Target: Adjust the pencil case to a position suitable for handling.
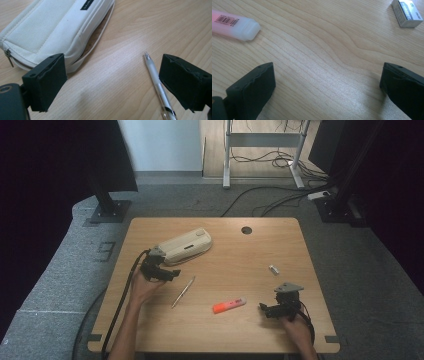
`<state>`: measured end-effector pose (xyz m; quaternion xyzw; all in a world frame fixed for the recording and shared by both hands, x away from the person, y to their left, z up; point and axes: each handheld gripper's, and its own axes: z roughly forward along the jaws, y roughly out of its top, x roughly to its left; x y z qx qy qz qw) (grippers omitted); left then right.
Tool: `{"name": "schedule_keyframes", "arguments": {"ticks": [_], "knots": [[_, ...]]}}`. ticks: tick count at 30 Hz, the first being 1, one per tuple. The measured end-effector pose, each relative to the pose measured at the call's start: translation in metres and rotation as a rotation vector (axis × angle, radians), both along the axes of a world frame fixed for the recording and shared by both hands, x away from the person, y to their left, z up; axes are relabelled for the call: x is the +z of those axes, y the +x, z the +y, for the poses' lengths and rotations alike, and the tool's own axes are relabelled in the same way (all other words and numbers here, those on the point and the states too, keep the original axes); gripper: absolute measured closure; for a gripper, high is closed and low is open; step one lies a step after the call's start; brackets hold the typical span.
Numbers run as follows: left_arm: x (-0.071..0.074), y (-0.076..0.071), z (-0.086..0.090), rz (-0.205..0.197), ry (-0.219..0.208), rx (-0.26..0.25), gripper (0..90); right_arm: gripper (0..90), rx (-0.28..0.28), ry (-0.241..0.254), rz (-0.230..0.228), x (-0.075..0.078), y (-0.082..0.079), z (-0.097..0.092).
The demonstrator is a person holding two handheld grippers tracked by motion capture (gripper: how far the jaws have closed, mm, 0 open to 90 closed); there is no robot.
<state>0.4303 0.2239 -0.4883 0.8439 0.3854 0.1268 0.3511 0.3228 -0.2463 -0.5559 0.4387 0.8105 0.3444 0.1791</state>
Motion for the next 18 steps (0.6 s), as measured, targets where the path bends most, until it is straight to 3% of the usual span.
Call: {"name": "schedule_keyframes", "arguments": {"ticks": [1, 3, 6, 7, 9, 11, 13, 17, 18], "knots": [[0.000, 0.004, -0.001, -0.002, 0.032, -0.004, 7.7, 0.0, 0.000, 0.000, 0.000, 0.000, 0.000, 0.000], [0.001, 0.007, -0.002, 0.001, 0.041, -0.005, 7.7, 0.0, 0.000, 0.000, 0.000, 0.000, 0.000, 0.000], [0.001, 0.013, -0.001, -0.005, 0.014, -0.001, 10.0, 0.0, 0.000, 0.000, 0.001, 0.000, 0.000, 0.000], [0.001, 0.018, -0.002, 0.001, 0.039, 0.007, 10.0, 0.0, 0.000, 0.000, 0.000, 0.000, 0.000, 0.000], [0.003, 0.023, -0.003, 0.001, 0.050, -0.001, 10.1, 0.0, 0.000, 0.000, 0.000, 0.000, 0.000, 0.000], [0.003, 0.025, -0.004, -0.006, 0.031, -0.002, 10.3, 0.0, 0.000, 0.000, 0.000, 0.000, 0.000, 0.000], [0.006, 0.030, -0.004, 0.013, 0.027, -0.004, 11.1, 0.0, 0.000, 0.000, 0.000, 0.000, 0.000, 0.000], [0.010, 0.041, -0.012, 0.018, 0.040, -0.020, 11.3, 0.0, 0.000, 0.000, 0.000, 0.000, 0.000, 0.000], [0.012, 0.048, -0.017, 0.022, 0.064, -0.026, 11.3, 0.0, 0.000, 0.000, 0.000, 0.000, 0.000, 0.000]]}}
